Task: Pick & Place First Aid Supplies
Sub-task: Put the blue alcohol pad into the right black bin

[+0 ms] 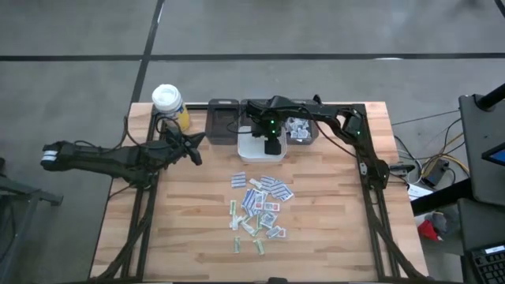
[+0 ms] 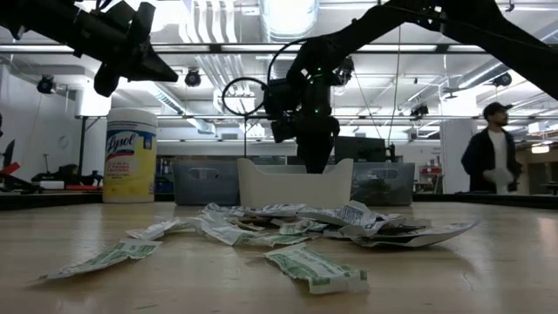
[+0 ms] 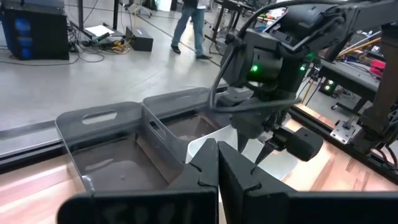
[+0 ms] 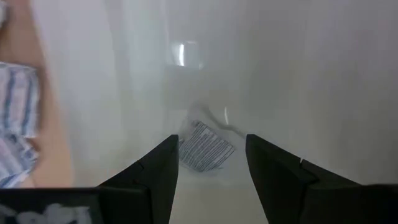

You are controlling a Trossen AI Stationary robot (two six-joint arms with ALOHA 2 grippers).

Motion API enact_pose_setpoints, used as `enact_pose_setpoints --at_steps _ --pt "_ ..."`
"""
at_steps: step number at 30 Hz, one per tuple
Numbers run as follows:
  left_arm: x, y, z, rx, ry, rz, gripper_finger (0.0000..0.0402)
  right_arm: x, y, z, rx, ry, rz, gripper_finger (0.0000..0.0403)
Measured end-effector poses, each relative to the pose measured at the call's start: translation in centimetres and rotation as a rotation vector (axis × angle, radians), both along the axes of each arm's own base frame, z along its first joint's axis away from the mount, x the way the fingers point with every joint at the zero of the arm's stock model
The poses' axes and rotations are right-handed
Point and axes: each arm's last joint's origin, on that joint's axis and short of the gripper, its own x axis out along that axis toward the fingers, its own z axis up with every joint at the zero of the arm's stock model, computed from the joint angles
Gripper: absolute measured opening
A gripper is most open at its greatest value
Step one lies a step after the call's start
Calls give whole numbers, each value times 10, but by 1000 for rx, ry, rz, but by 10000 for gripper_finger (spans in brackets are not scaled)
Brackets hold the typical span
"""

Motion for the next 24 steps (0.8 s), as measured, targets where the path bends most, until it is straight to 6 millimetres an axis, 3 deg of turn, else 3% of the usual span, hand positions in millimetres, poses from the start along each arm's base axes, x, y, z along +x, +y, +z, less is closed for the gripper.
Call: enact_pose_setpoints --at_steps 9,17,24 --pt "0 0 0 15 15 -3 0 3 5 -3 -35 3 20 185" --pt "0 0 0 25 27 -5 0 6 4 -21 -88 75 46 185" --pt "0 0 -1 26 28 -6 0 8 3 -24 -123 73 47 185"
